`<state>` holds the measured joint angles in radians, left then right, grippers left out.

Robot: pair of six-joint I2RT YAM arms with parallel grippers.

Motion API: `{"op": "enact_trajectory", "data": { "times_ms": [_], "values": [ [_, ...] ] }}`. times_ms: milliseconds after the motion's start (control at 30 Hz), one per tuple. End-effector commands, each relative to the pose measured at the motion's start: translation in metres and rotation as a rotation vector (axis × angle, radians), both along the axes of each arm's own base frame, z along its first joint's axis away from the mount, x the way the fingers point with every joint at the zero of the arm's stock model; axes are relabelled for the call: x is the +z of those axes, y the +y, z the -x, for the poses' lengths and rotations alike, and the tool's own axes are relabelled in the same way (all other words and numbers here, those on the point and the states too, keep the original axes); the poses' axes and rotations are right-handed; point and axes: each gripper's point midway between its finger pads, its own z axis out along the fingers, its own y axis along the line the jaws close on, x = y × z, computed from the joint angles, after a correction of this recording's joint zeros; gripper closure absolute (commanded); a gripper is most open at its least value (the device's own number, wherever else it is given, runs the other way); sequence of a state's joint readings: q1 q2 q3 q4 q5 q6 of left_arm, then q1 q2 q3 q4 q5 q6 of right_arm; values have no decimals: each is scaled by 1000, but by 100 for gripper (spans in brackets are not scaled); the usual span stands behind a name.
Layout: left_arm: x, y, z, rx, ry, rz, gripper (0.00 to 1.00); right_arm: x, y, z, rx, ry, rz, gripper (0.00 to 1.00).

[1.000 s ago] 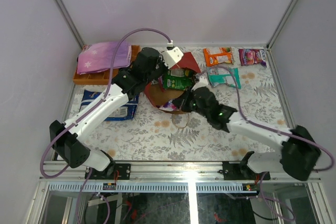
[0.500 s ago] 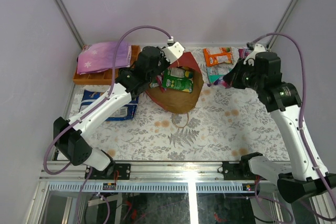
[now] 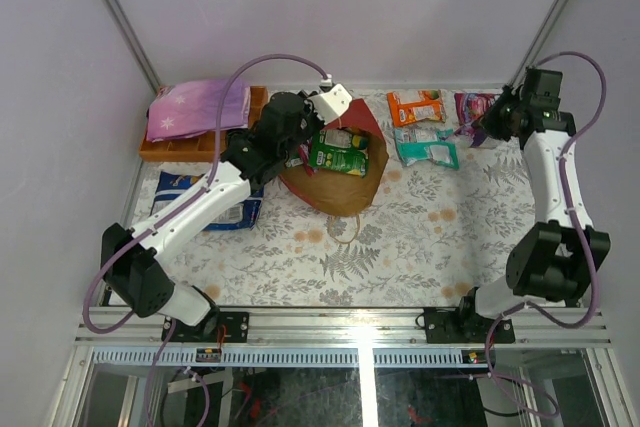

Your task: Take the snacks out of the paper bag

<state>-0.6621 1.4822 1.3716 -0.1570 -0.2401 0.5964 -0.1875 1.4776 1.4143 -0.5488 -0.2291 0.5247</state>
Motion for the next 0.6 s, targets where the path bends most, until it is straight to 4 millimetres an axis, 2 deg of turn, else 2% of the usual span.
{"op": "enact_trajectory", "data": {
  "times_ms": [0,67,133,300,367,467,567],
  "values": [
    [27,3,2,-5,-85,35,100,45,1,-46,133,-119,59,100],
    [29,2,3,-15,-92,35,100,33,3,-58,224,-32,58,100],
    [33,1,2,-18,-98,32,100,29,3,-64,284,32,68,100],
    [40,-3,0,-34,-106,15,100,42,-9,-69,347,85,155,100],
    [39,-8,3,-59,-102,16,100,40,-17,-66,360,116,208,100],
    [35,-17,5,-83,-93,4,100,16,-22,-55,418,188,254,100],
    [30,-24,5,-93,-86,-16,100,-18,-19,-39,520,281,248,100]
  ]
}}
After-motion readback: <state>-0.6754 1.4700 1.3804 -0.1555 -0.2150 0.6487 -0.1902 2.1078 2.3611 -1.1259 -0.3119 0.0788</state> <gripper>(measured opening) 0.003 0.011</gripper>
